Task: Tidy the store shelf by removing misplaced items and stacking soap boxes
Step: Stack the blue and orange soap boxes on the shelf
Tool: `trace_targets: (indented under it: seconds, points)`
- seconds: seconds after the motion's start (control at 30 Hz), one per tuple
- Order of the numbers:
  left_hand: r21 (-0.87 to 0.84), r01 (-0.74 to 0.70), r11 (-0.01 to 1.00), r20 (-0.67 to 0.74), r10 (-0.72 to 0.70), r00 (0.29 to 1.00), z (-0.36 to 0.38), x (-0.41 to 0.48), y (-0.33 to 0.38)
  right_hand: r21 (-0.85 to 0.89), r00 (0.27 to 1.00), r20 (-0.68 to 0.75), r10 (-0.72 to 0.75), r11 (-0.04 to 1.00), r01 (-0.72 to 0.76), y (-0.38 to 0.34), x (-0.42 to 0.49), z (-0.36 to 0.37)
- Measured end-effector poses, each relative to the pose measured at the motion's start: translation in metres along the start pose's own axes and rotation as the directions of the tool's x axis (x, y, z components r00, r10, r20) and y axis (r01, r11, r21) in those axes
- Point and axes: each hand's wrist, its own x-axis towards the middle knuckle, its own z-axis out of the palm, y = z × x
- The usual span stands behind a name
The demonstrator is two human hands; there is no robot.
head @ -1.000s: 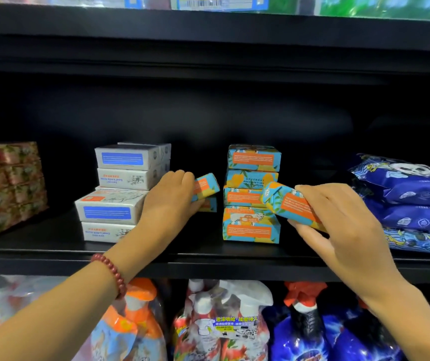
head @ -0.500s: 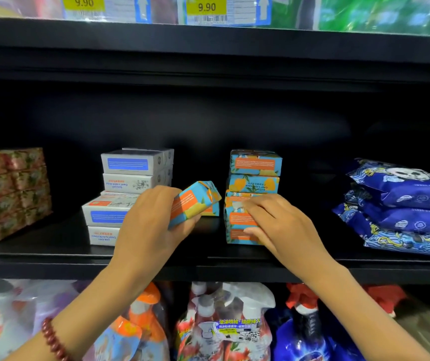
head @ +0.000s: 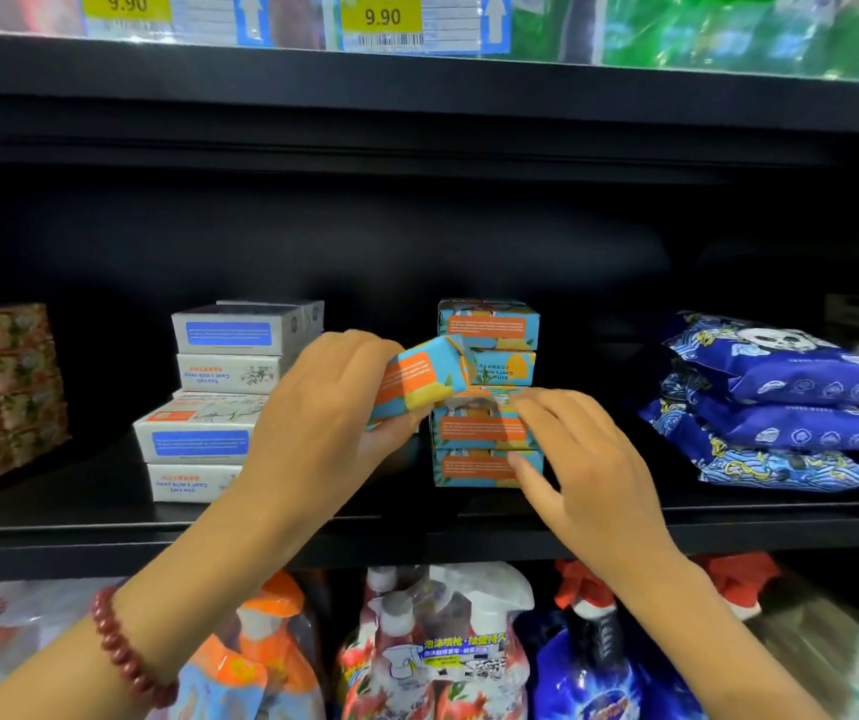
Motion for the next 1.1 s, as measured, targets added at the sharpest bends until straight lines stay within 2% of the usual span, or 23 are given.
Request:
trace_targets:
  seconds: [0.13, 0.23, 0.37, 0.5, 0.6, 0.7, 0.97, 1.1]
  points:
    - [0.042, -0.178, 0.983, 0.076, 0.174, 0.982, 0.018, 0.024, 0.013, -0.035, 0.986, 0.028, 0.164, 0.986, -0.163, 0.002, -0.033, -0.014]
    - [0.072, -0.213, 0.974, 0.176, 0.198, 0.964, 0.038, 0.037, 0.020, -0.034, 0.977, 0.107, 0.186, 0.982, -0.183, 0.003, -0.052, -0.016]
    - [0.067, -0.244, 0.968, 0.243, 0.221, 0.944, 0.057, 0.039, 0.021, -0.056, 0.976, 0.123, 0.178, 0.984, -0.172, 0.005, -0.065, -0.011]
    - [0.011, -0.172, 0.985, 0.171, 0.168, 0.971, 0.060, 0.032, 0.023, -0.036, 0.982, 0.103, 0.160, 0.987, -0.157, 0.004, -0.066, -0.006]
    - [-0.100, -0.077, 0.992, 0.150, 0.092, 0.984, 0.059, 0.032, 0.025, -0.003, 0.987, 0.108, 0.118, 0.993, -0.118, -0.001, -0.064, 0.002]
    - [-0.154, 0.022, 0.988, 0.155, 0.002, 0.988, 0.063, 0.035, 0.029, 0.011, 0.983, 0.122, 0.138, 0.990, -0.141, -0.005, -0.063, 0.005]
    - [-0.152, 0.125, 0.980, 0.194, -0.094, 0.976, 0.062, 0.034, 0.028, -0.020, 0.978, 0.160, 0.132, 0.991, -0.130, -0.010, -0.060, 0.000]
    - [-0.205, 0.232, 0.951, 0.144, -0.205, 0.968, 0.052, 0.014, 0.011, 0.017, 0.978, 0.177, 0.109, 0.993, -0.114, -0.015, -0.054, 0.000]
